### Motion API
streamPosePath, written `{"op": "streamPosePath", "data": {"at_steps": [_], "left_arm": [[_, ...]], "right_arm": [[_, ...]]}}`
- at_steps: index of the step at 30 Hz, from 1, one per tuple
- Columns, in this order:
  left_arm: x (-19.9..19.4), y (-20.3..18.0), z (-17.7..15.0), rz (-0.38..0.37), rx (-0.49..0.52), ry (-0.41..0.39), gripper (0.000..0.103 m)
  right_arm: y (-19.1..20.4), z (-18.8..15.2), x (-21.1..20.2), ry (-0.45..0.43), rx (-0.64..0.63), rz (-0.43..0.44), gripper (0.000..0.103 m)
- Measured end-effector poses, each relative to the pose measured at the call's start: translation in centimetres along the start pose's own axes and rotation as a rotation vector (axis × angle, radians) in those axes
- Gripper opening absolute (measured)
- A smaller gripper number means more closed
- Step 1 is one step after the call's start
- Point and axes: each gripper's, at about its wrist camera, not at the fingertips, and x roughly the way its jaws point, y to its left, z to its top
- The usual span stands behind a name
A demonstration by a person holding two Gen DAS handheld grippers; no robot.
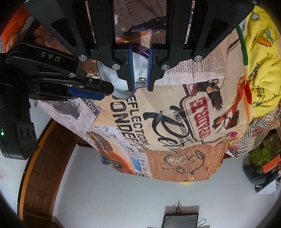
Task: Organize jewelry
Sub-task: 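Drop the earring into the heart tin with the left tool while the right tool lowers the ring in, then lift both open tools from the tin back toward the jewelry pile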
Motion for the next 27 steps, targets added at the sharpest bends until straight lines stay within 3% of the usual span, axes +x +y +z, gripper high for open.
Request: {"op": "streamPosePath", "data": {"at_steps": [11,13,15,17,23,27], "left_arm": [[-0.2,0.5,-0.4,0.017,-0.01,0.009,0.013],[-0.5,0.9,-0.3,0.034,-0.02,0.002,0.016],[-0.8,1.4,-0.3,0.05,-0.03,-0.005,0.027],[-1.0,1.8,-0.4,0.066,-0.038,-0.011,0.032],[-1.3,2.6,-0.7,0.095,-0.046,-0.007,0.039],[-1.5,2.5,-0.8,0.101,-0.046,-0.002,0.04]], "right_arm": [[0.4,-0.1,0.9,0.019,-0.021,0.003,0.02],[0.4,-0.1,1.1,0.024,-0.026,-0.002,0.02],[0.5,-0.1,1.3,0.027,-0.031,-0.007,0.02],[0.5,-0.1,1.4,0.032,-0.03,-0.007,0.02],[0.8,-0.2,1.5,0.054,-0.042,-0.015,0.024],[1.2,-0.3,0.9,0.044,-0.055,-0.026,0.035]]}}
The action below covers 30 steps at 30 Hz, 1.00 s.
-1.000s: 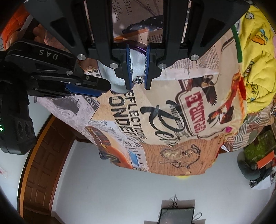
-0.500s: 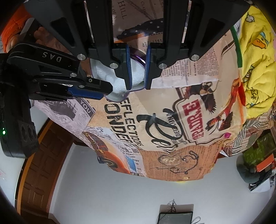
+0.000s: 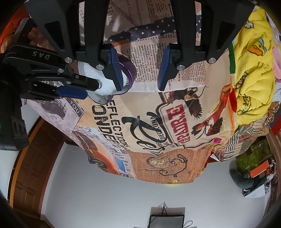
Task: Organize jewelry
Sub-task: 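Lift both open tools from the tin back toward the jewelry pile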
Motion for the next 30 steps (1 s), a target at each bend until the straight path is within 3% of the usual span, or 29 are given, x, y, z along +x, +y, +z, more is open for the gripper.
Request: {"op": "streamPosePath", "data": {"at_steps": [15,24,30], "left_arm": [[-3.2,-2.8,0.6,-0.018,0.045,-0.042,0.047],[-4.5,-5.9,0.6,-0.037,0.094,-0.052,0.05],[-3.7,-8.2,0.0,-0.071,0.12,-0.014,0.051]], "right_arm": [[-1.0,-0.6,-4.9,-0.072,0.021,-0.075,0.038],[-4.1,-2.4,-8.2,-0.092,0.081,-0.148,0.038],[-6.8,-4.2,-10.0,-0.09,0.133,-0.203,0.038]]}}
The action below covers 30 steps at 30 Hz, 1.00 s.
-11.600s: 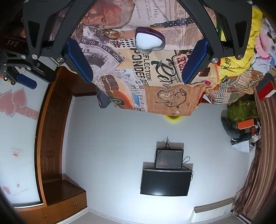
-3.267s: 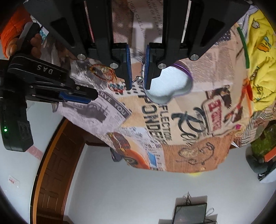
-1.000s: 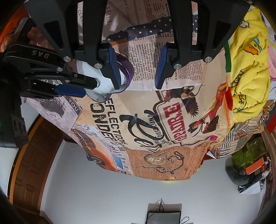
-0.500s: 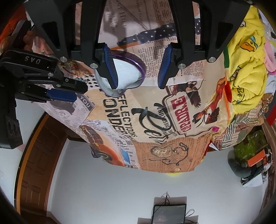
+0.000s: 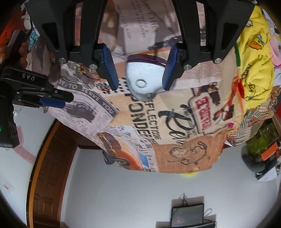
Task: Organize jewelry
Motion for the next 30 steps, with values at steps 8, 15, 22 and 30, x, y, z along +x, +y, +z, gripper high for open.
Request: {"op": "streamPosePath", "data": {"at_steps": [8,15,22,30], "left_arm": [[2.7,-3.0,-1.2,-0.082,0.023,0.094,0.051],[5.6,-5.4,-2.5,-0.146,0.046,0.175,0.051],[7.7,-5.9,-3.9,-0.187,0.029,0.242,0.05],[9.6,-4.3,-4.1,-0.148,-0.017,0.262,0.043]], "right_arm": [[-4.2,-2.0,-0.4,0.039,0.074,-0.056,0.038],[-5.3,-3.6,0.2,0.084,0.085,-0.052,0.038],[-4.5,-4.4,1.6,0.128,0.057,-0.004,0.038],[-2.4,-5.1,3.4,0.188,-0.018,0.068,0.038]]}}
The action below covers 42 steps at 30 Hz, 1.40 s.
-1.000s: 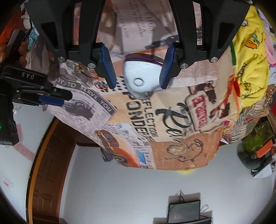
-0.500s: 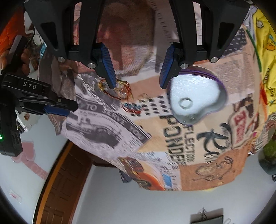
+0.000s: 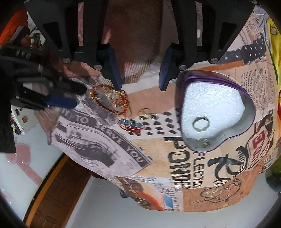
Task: Organize jewelry
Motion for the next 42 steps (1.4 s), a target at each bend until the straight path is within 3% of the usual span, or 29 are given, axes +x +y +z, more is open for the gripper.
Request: {"op": "streamPosePath", "data": {"at_steps": [9,18,24,28,34,38,42], "left_arm": [[0.0,1.7,0.6,0.054,-0.012,-0.03,0.042],[0.4,1.8,1.1,0.068,0.002,-0.039,0.042],[0.4,1.8,1.0,0.072,0.005,-0.04,0.042],[0.3,1.8,1.0,0.075,0.008,-0.039,0.042],[0.5,1.7,1.2,0.071,0.013,-0.036,0.042],[1.1,1.0,1.6,0.079,0.041,-0.032,0.038],[1.9,0.5,2.2,0.102,0.069,-0.029,0.024]], "right_arm": [[1.1,0.2,2.4,0.061,-0.042,0.038,0.038],[1.1,-0.3,2.7,0.017,-0.072,0.043,0.038],[0.8,-0.2,2.7,0.001,-0.068,0.024,0.012],[0.8,-0.4,2.6,-0.013,-0.07,0.011,0.006],[0.1,-0.5,1.9,-0.01,-0.034,-0.012,0.005],[-1.1,-0.2,1.5,0.018,0.025,0.032,0.006],[-1.2,0.0,1.3,0.028,0.029,0.064,0.021]]}}
